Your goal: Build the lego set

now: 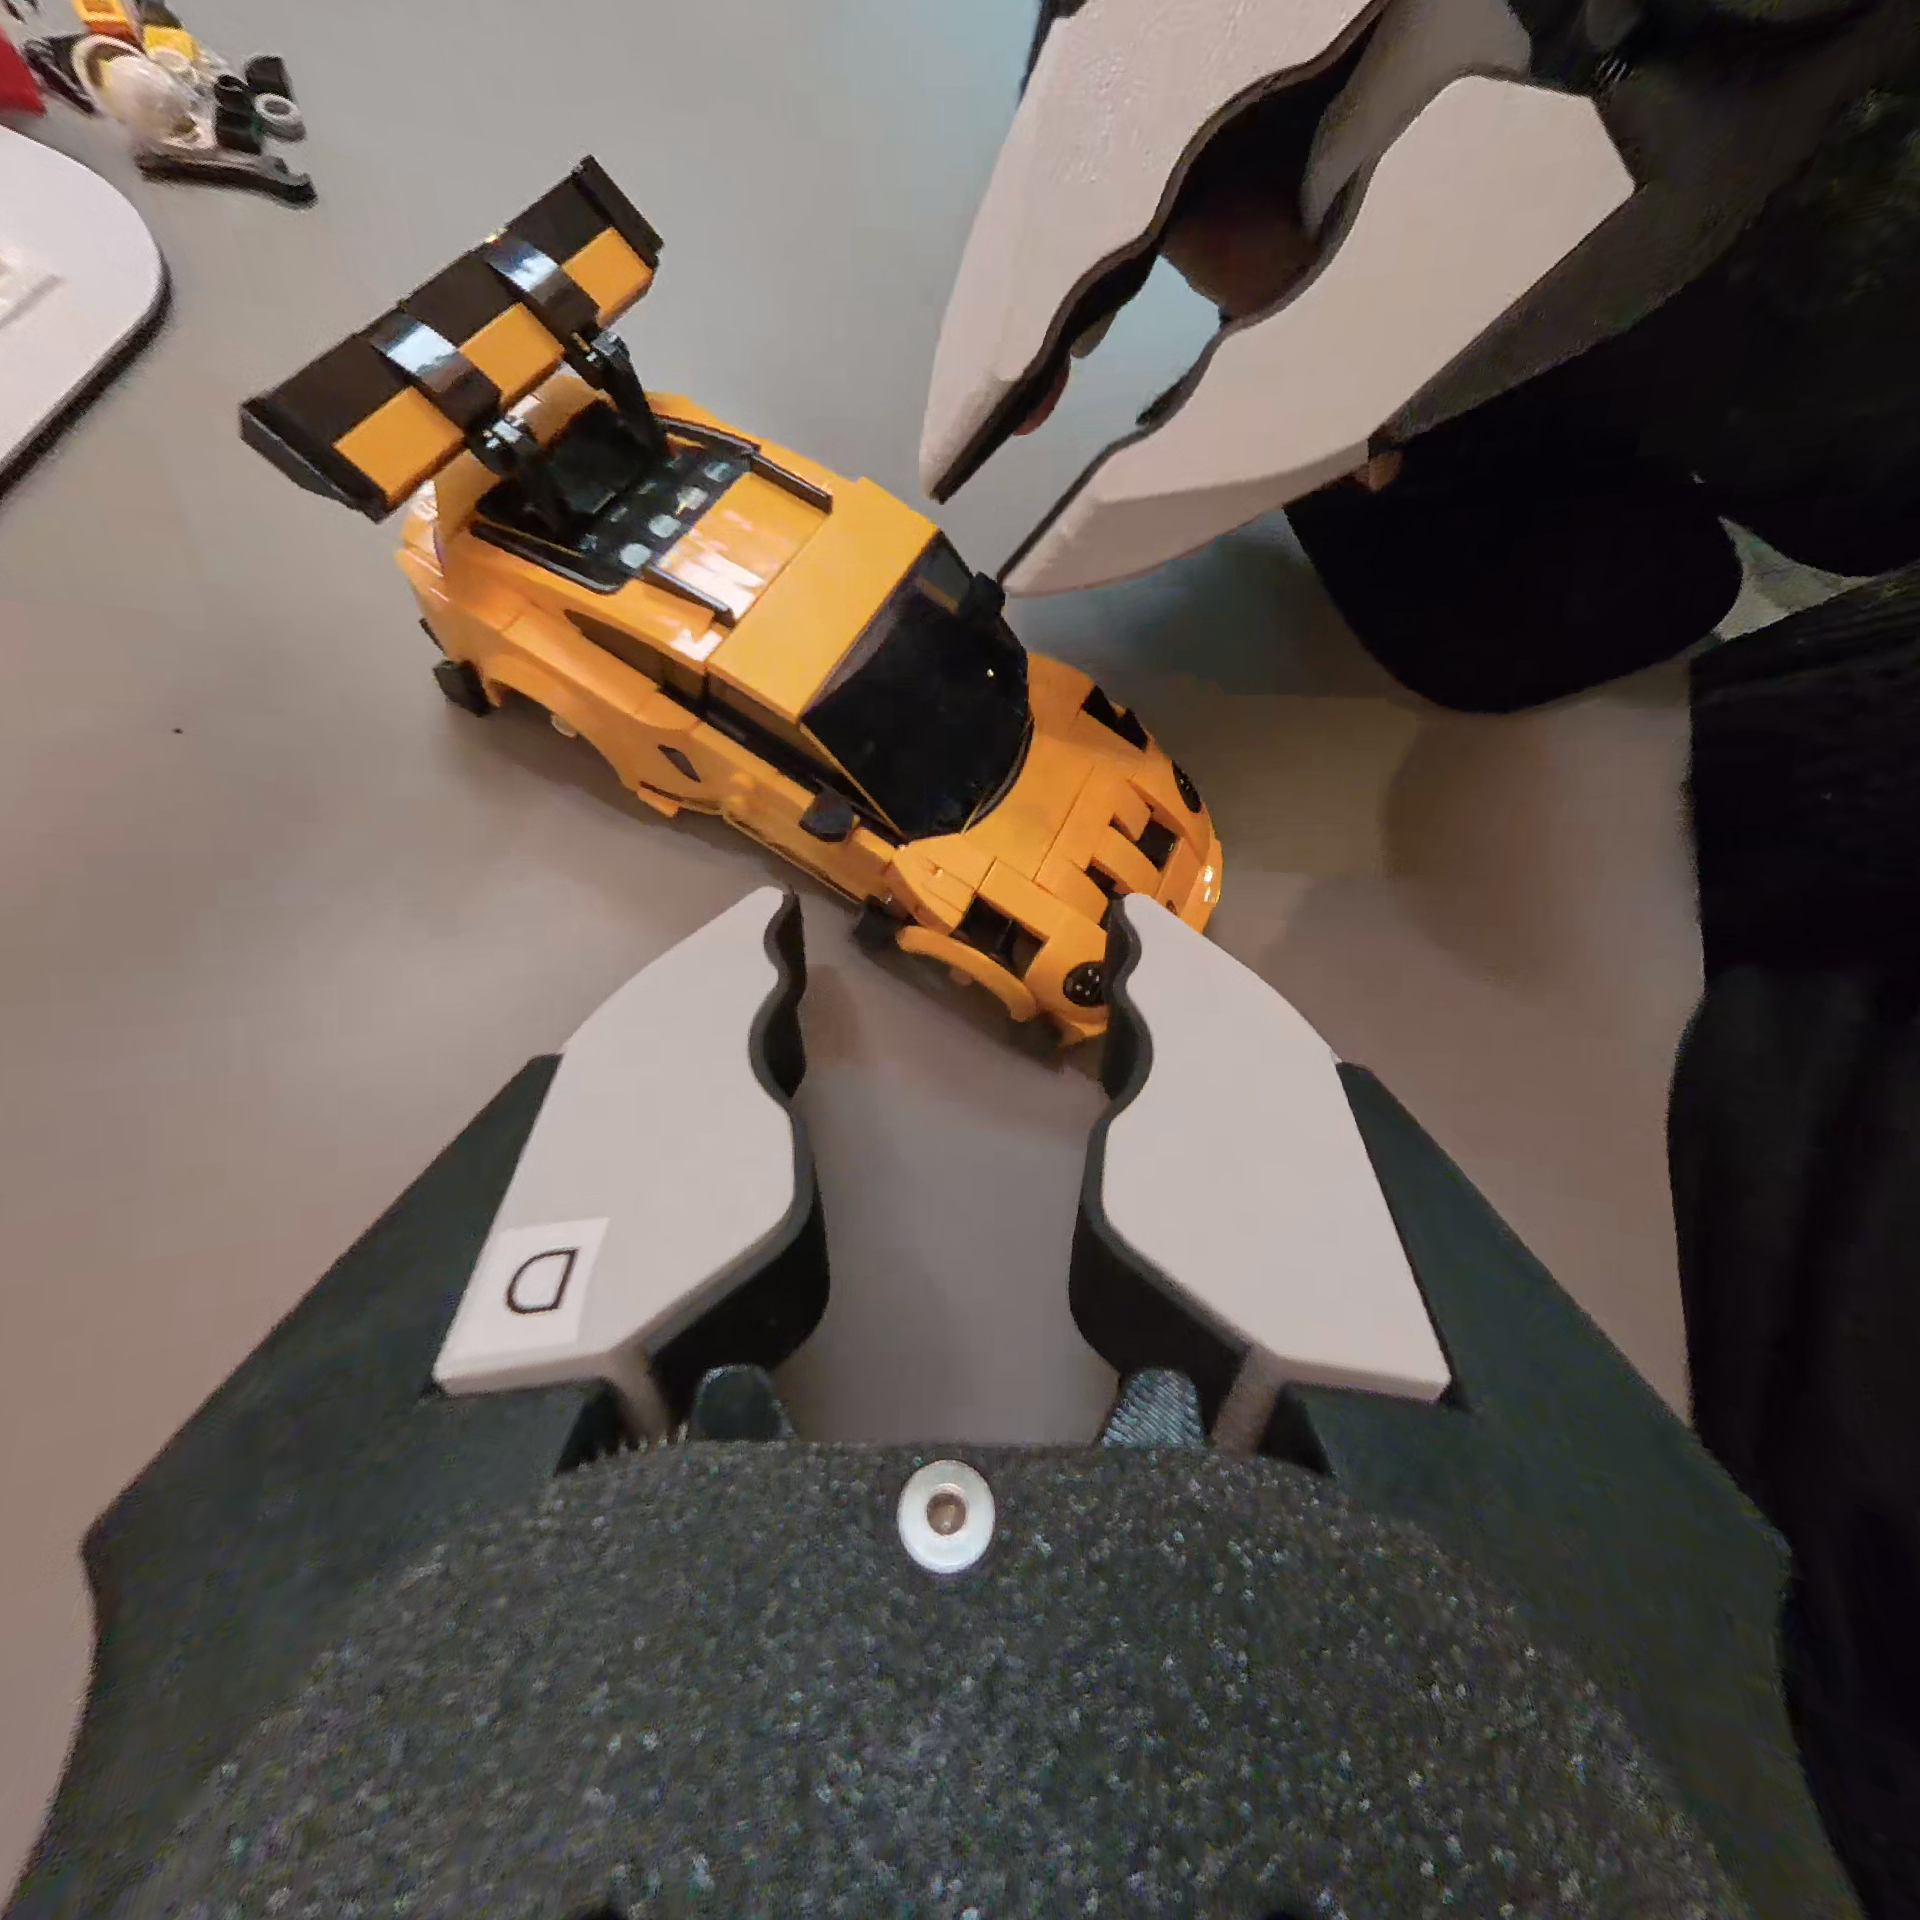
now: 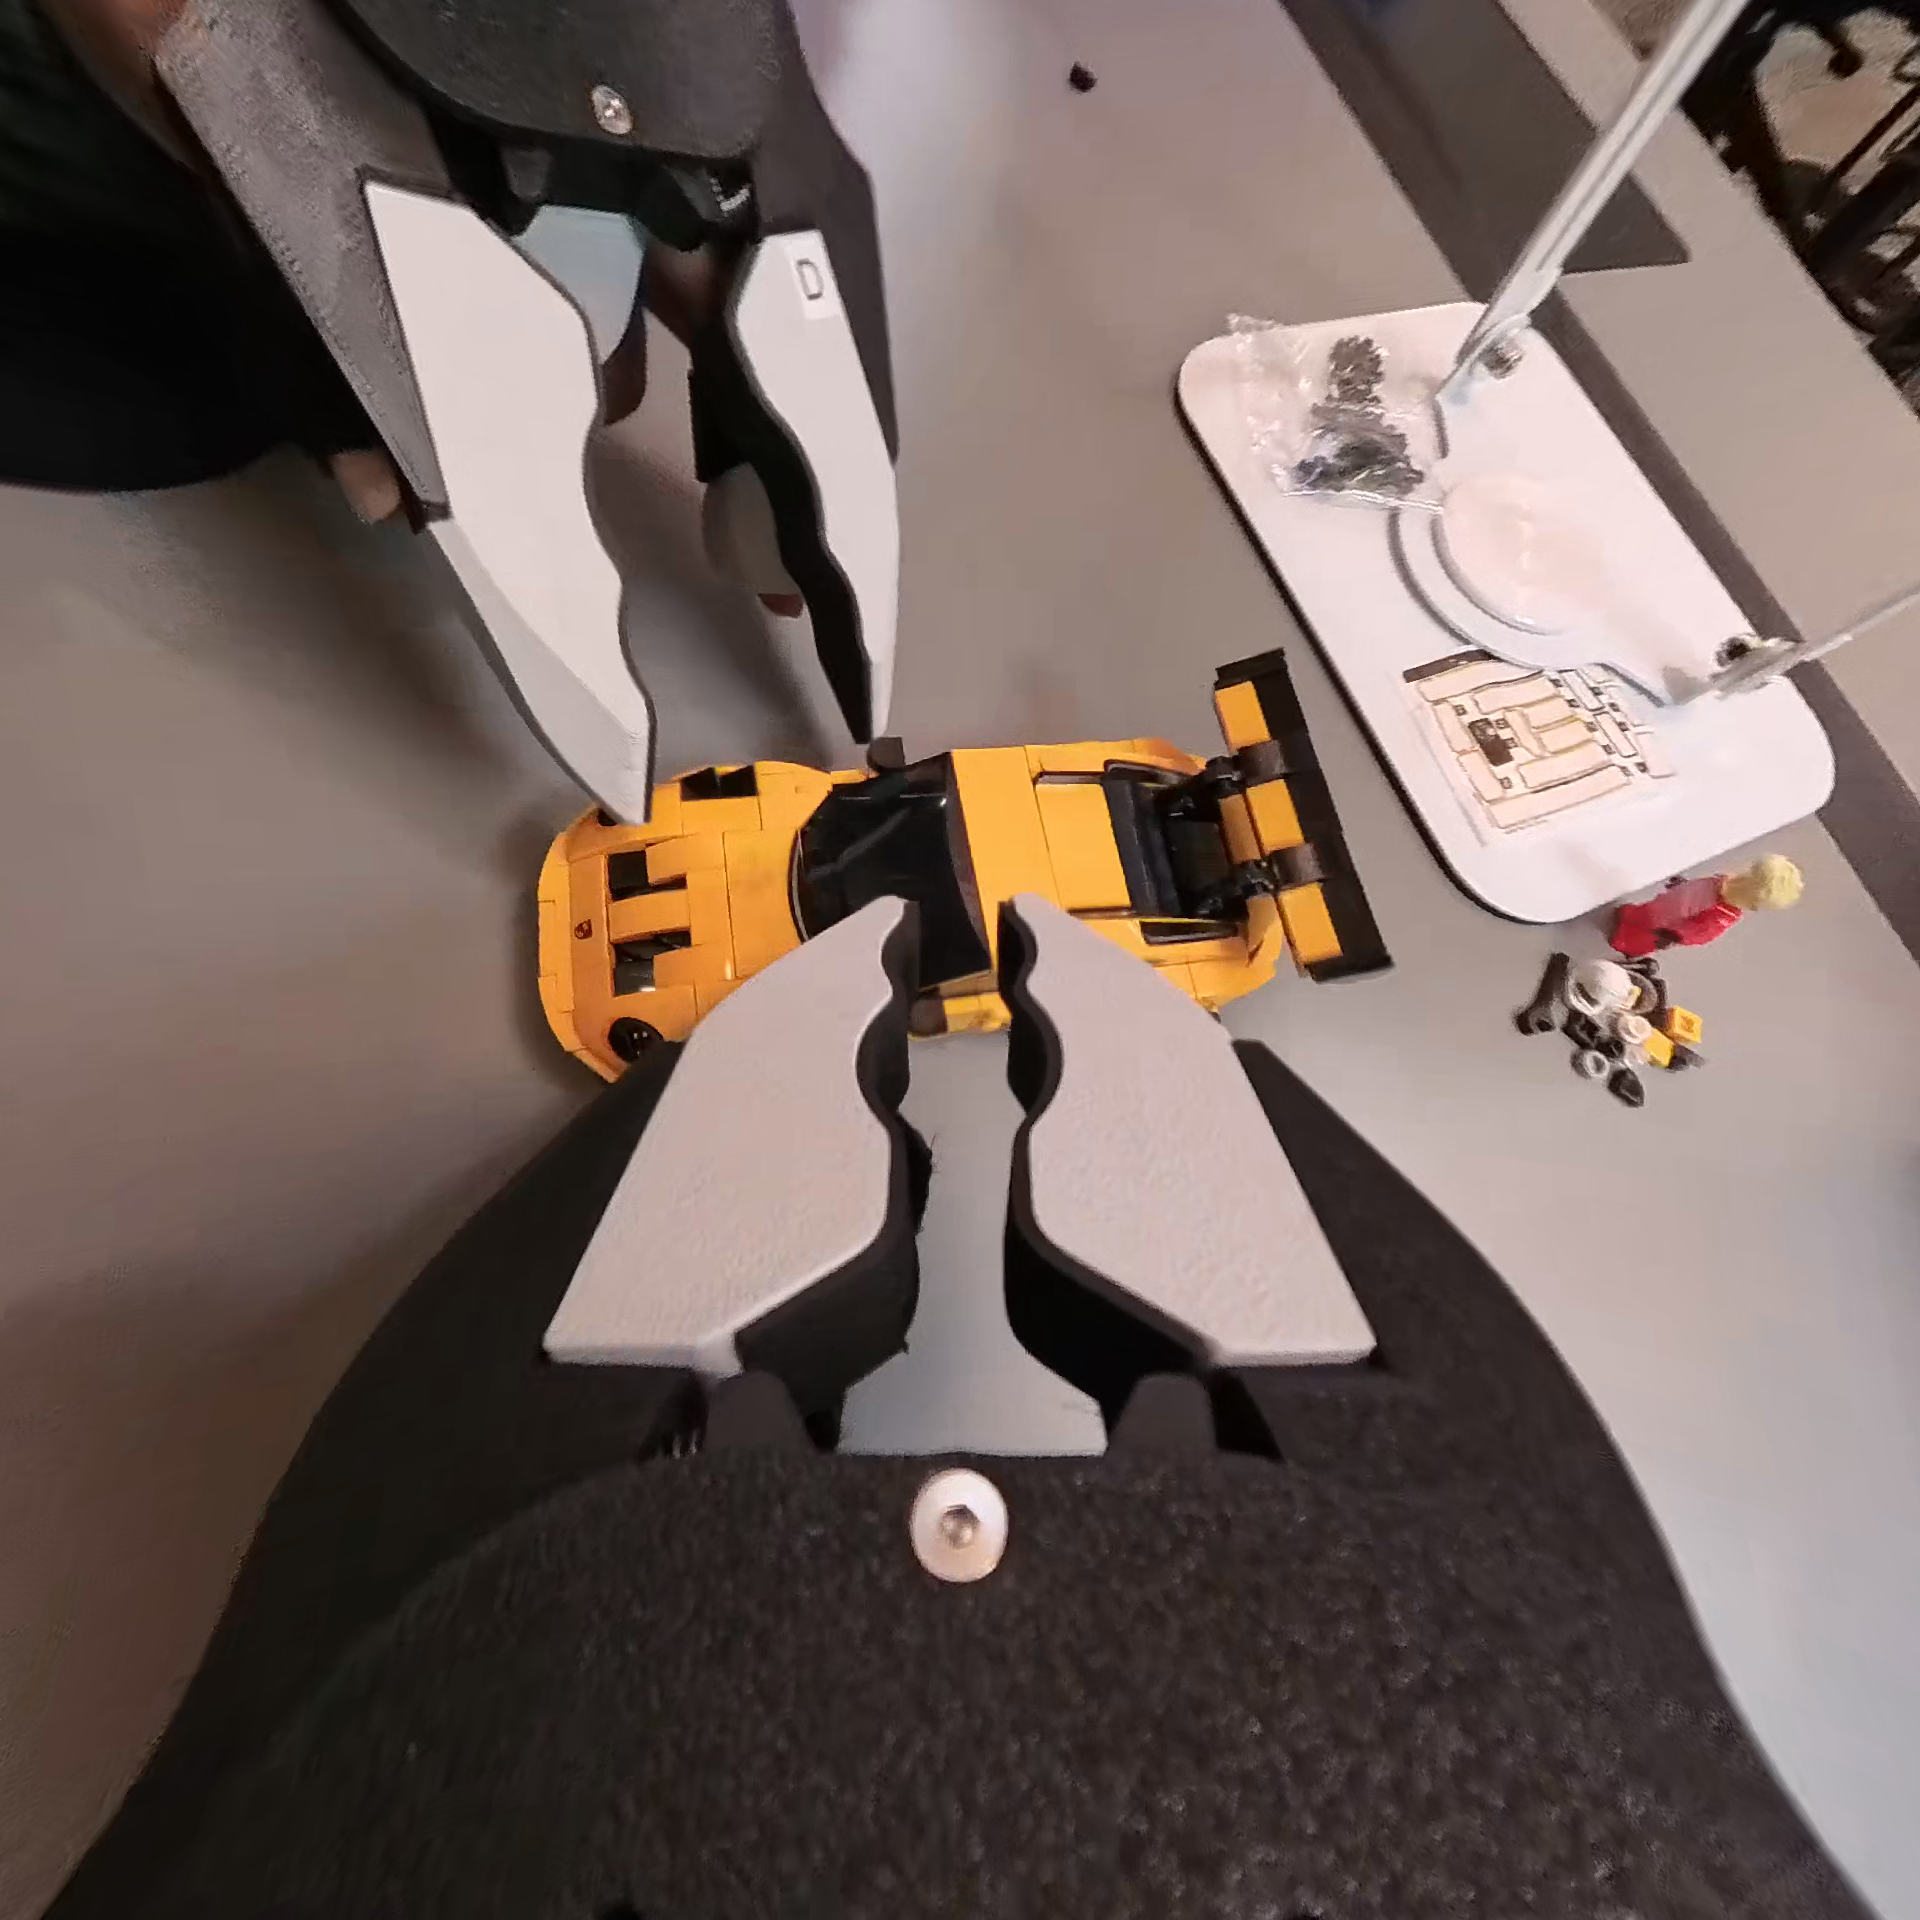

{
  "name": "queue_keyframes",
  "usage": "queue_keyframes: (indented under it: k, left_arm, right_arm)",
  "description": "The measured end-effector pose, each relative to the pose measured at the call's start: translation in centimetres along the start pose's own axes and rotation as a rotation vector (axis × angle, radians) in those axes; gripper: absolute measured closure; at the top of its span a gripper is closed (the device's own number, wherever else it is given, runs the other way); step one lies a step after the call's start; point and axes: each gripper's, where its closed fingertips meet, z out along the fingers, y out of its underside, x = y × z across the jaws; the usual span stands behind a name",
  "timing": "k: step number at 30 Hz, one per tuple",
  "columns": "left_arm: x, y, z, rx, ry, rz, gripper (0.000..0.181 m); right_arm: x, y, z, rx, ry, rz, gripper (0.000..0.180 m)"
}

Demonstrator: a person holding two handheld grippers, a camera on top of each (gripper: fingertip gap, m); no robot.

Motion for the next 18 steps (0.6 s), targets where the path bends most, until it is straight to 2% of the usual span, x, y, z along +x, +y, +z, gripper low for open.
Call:
queue_keyframes:
  k: [6, 15, 18]
  left_arm:
    - [0.0, -0.2, 1.2, -0.019, 0.076, -0.049, 0.126]
    - [-0.3, -0.2, 1.3, 0.006, 0.064, -0.045, 0.128]
    - [-0.3, -0.3, 1.3, 0.015, 0.062, -0.047, 0.128]
  right_arm:
    - [0.0, 0.5, 1.1, -0.112, -0.034, -0.068, 0.167]
    - [0.2, 0.4, 1.3, -0.266, -0.122, -0.132, 0.167]
    - [0.2, -0.7, 1.9, -0.252, -0.119, -0.164, 0.167]
